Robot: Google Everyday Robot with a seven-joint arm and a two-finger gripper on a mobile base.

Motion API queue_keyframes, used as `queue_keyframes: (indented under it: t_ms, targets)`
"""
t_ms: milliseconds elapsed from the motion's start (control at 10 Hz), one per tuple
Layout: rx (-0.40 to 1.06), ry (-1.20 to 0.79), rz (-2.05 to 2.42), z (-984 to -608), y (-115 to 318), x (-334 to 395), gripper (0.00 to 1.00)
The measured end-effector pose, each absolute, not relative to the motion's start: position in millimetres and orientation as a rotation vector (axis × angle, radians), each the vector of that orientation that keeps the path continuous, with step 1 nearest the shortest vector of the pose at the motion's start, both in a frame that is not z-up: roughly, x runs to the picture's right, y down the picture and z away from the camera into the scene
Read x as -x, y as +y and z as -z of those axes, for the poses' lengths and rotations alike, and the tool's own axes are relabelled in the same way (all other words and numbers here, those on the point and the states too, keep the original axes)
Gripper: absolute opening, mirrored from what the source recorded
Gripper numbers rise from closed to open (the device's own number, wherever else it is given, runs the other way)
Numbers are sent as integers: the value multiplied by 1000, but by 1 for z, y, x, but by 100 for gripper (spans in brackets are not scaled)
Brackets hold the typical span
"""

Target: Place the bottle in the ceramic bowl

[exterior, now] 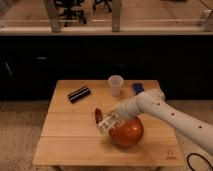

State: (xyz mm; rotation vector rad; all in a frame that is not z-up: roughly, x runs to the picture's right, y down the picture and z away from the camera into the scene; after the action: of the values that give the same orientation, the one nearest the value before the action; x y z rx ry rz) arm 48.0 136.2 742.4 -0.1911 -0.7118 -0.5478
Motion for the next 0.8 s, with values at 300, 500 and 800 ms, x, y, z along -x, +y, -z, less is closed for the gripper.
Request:
queue_keyframes:
  t_ms: [300,500,800]
  targets:
    - [193,-662,496,-744,142,-73,0]
    - [191,-641,472,-744,145,-88,0]
    - [189,-623,446,-744,148,-97,0]
